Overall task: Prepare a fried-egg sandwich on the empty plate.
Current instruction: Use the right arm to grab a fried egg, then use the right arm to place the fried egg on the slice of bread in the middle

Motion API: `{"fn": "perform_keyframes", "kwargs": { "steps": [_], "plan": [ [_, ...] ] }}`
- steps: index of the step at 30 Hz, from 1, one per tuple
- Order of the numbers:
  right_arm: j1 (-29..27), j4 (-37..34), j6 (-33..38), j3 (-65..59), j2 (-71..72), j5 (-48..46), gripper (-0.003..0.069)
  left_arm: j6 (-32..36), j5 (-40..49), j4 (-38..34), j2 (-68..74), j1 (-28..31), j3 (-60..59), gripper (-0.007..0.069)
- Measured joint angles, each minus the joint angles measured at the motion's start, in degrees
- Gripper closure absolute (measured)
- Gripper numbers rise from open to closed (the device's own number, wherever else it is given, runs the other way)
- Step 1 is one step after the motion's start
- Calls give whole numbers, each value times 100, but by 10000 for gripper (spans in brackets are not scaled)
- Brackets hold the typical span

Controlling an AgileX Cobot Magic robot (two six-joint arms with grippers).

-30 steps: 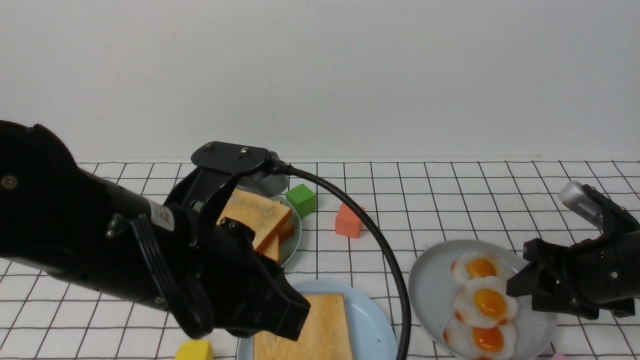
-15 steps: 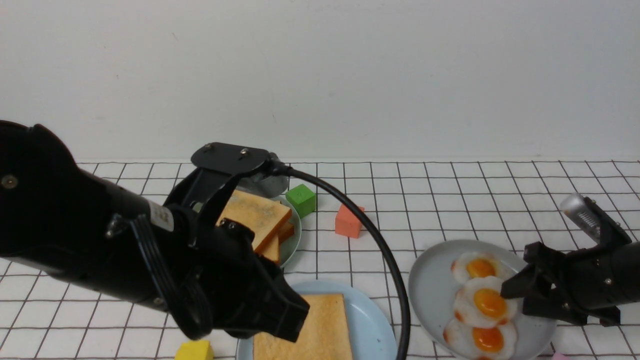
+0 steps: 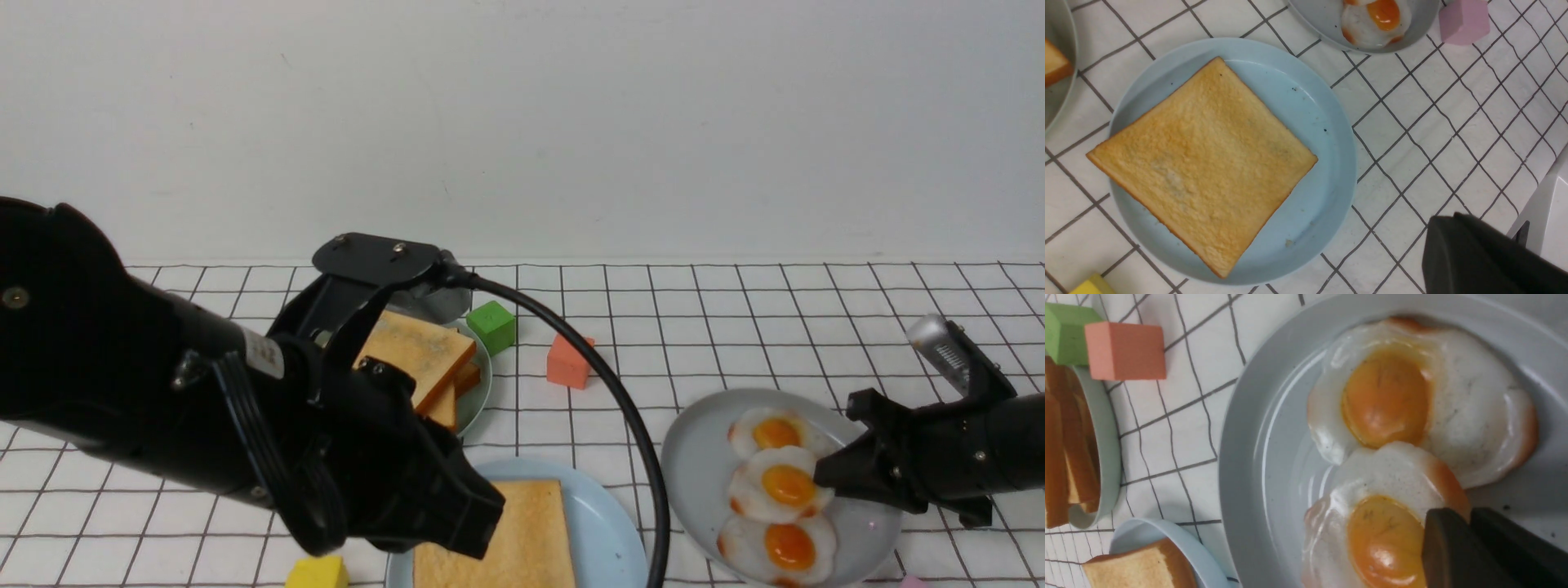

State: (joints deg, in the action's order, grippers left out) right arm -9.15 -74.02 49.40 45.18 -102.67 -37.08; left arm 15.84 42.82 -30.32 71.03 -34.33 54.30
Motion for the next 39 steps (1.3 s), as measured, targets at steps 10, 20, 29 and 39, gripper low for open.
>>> {"fn": "perform_keyframes", "kwargs": {
  "steps": [10,20,29,39],
  "plan": [
    [443,-285,91,0,1204,-641,599,-1174,513,1481,-401,75,276,638],
    [3026,-2149,1115,384,752,-654,599,-2488,834,2847,-849,224,118,637],
    [3595,-2320,1207,1035,-560,-367,599,-2526,947,2830,-849,224,8,634],
    [3597,-1701,1218,1052,-629,44,281,-2526,925,2830,-849,224,8,622]
  ]
}}
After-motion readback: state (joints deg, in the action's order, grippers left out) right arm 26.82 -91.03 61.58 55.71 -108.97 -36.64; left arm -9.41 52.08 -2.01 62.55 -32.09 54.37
